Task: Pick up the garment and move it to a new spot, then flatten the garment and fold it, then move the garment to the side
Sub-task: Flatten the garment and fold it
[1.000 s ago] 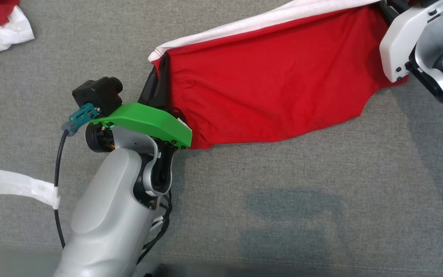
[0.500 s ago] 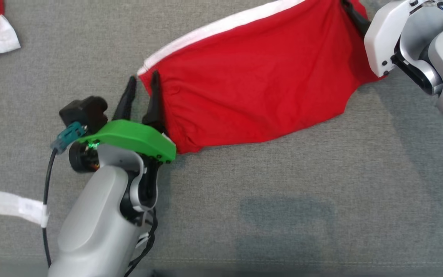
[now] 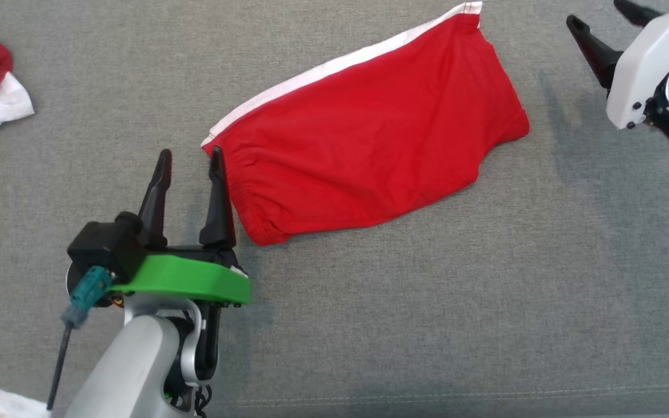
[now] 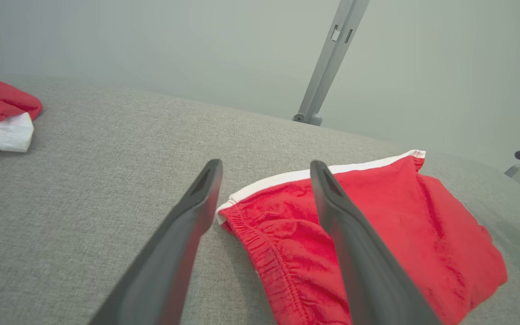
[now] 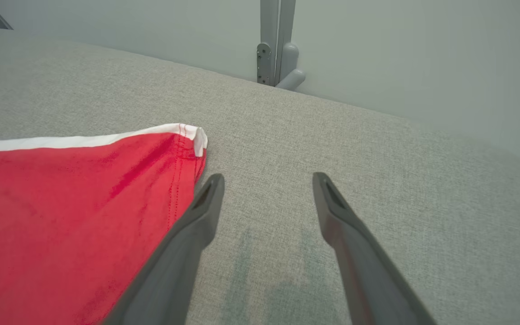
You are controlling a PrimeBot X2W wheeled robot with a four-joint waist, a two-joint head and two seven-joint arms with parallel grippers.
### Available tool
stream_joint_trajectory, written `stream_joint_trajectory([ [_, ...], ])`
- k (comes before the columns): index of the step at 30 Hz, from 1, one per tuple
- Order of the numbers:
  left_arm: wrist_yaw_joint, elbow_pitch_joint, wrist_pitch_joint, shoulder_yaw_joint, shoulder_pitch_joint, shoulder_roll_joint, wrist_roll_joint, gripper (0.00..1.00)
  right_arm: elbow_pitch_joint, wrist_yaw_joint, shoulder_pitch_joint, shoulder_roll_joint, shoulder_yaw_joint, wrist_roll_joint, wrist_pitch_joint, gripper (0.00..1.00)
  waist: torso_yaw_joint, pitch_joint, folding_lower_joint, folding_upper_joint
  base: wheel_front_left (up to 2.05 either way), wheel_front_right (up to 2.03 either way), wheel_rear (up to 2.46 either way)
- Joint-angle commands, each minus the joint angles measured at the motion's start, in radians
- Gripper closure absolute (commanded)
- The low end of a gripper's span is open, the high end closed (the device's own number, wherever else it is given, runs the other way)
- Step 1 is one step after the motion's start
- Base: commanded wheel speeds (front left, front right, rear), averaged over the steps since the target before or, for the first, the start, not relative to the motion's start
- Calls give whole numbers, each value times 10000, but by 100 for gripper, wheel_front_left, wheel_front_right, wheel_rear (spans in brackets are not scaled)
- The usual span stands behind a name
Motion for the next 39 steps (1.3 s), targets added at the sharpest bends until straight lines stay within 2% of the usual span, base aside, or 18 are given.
stream_joint_trajectory([
  [1,69,-272,-172,-114,146,31,322,0,290,-1,319,489,-570,16,52,0,224,83,0,0,0,0,0],
  [5,58,-552,-457,-343,150,-29,1039,0,901,-1,571,1325,-1365,-448,215,0,614,346,0,0,0,0,0],
  [12,-439,-347,-596,-369,245,-467,1552,0,1885,-1,332,2365,-2248,-1785,690,0,1253,763,0,0,0,0,0],
  [19,-772,-161,-601,162,386,-976,1875,0,2455,-1,409,2832,-2776,-2596,1134,0,1494,878,0,0,0,0,0],
  [26,-1179,90,-604,753,570,-1376,2166,0,2405,13,683,3444,-3148,-2570,1487,2,1371,736,0,0,0,0,0],
  [27,-1234,128,-602,827,590,-1409,2196,0,2354,13,741,3449,-3142,-2556,1513,65,1324,692,0,0,0,0,0],
  [28,-1276,158,-602,898,601,-1444,2242,0,2299,13,794,3455,-3145,-2519,1536,100,1274,649,0,0,0,0,0],
  [33,-1498,370,-603,1268,859,-1491,2395,0,2231,-10,1256,3523,-3492,-2248,1333,100,772,171,0,0,0,0,0],
  [39,-1913,664,-604,1612,1533,-1110,2589,0,2214,-13,2263,3663,-4159,-1341,984,100,-109,-821,0,0,0,0,0],
])
